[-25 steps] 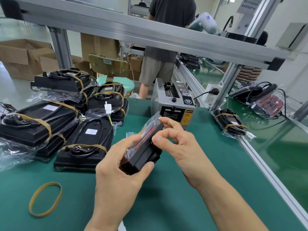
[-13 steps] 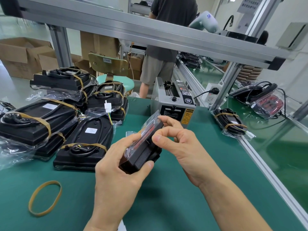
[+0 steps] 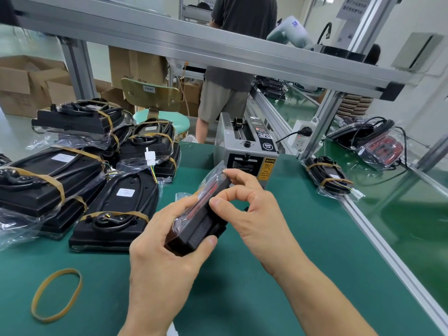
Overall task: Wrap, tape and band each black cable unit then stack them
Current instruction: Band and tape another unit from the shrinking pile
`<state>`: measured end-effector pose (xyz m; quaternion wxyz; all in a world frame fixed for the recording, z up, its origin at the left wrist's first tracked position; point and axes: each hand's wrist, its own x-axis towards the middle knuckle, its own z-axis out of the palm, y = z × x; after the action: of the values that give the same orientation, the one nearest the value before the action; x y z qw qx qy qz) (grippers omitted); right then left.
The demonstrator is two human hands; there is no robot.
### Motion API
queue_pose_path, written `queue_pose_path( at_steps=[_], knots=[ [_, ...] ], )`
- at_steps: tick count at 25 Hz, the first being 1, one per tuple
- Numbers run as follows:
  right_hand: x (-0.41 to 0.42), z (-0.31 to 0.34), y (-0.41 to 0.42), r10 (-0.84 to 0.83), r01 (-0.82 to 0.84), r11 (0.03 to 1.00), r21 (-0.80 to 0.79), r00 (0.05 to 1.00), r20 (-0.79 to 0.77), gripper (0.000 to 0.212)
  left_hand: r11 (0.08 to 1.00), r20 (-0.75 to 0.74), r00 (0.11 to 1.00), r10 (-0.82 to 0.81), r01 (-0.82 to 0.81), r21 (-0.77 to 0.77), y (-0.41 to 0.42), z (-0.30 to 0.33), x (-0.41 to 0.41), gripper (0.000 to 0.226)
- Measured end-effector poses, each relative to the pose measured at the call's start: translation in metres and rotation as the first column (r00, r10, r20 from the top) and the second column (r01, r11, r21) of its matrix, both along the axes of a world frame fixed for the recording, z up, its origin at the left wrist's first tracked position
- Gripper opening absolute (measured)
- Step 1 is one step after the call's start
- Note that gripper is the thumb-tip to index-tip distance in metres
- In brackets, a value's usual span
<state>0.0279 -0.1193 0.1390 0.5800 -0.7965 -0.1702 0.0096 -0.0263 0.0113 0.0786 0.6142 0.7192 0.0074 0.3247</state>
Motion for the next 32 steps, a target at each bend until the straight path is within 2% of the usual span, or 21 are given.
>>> queue_pose_path(
  at_steps=[3,6,8,10,11,15,20,23,25,28,30,31,32],
  knots=[
    [-0.002,-0.001,0.002,-0.031,0.032,0.999,-0.035,0.999,0.024,0.026,1.0,0.004,1.0,-0.005,0.005,0.0,0.0,-0.002,0.001,0.066],
    [-0.004,-0.002,0.004,-0.069,0.07,0.997,-0.04,0.997,0.021,0.023,1.0,0.018,1.0,-0.018,0.018,-0.007,0.0,-0.001,0.001,0.061],
    [-0.002,-0.005,0.004,-0.086,0.091,0.993,0.077,0.994,-0.063,0.017,1.0,0.029,0.999,-0.031,0.031,-0.004,-0.001,0.0,0.001,0.06],
    [0.001,-0.007,0.002,-0.049,0.106,0.959,0.262,0.976,-0.213,0.032,0.999,0.043,0.998,-0.034,0.033,0.01,-0.002,0.001,-0.001,0.06],
    [0.001,-0.007,0.002,-0.025,0.1,0.948,0.301,0.97,-0.241,0.037,0.999,0.051,0.998,-0.035,0.035,0.01,-0.002,0.001,-0.002,0.061],
    [-0.003,-0.012,0.004,0.02,0.01,0.979,0.204,0.99,-0.143,0.051,0.999,0.048,0.998,-0.041,0.042,-0.019,0.001,0.0,-0.005,0.065],
    [0.01,-0.007,-0.007,0.056,-0.056,0.998,-0.024,0.998,0.024,0.071,0.998,0.072,0.996,-0.059,0.061,-0.019,0.005,0.004,-0.007,0.064],
    [0.021,-0.001,-0.01,0.166,-0.156,0.978,-0.138,0.984,0.067,0.07,0.987,0.047,0.987,-0.153,0.154,-0.037,0.016,0.006,-0.007,0.073],
    [0.028,0.004,-0.012,0.209,-0.203,0.97,-0.135,0.977,0.036,0.067,0.967,0.044,0.971,-0.234,0.237,-0.091,0.026,0.008,-0.005,0.07],
    [0.035,0.004,-0.034,0.231,-0.234,0.971,-0.045,0.972,-0.049,0.074,0.888,0.095,0.947,-0.308,0.322,-0.328,0.038,0.0,-0.001,0.068],
    [0.03,0.0,-0.048,0.366,-0.381,0.91,-0.163,0.924,-0.114,0.088,0.747,0.188,0.913,-0.363,0.405,-0.528,0.036,-0.007,-0.001,0.066],
    [0.025,-0.001,-0.05,0.427,-0.448,0.868,-0.213,0.894,-0.139,0.087,0.667,0.24,0.889,-0.39,0.452,-0.592,0.033,-0.011,-0.001,0.065],
    [0.022,-0.002,-0.051,0.455,-0.478,0.848,-0.229,0.878,-0.148,0.078,0.596,0.278,0.869,-0.41,0.486,-0.64,0.029,-0.013,0.0,0.065]
  ],
)
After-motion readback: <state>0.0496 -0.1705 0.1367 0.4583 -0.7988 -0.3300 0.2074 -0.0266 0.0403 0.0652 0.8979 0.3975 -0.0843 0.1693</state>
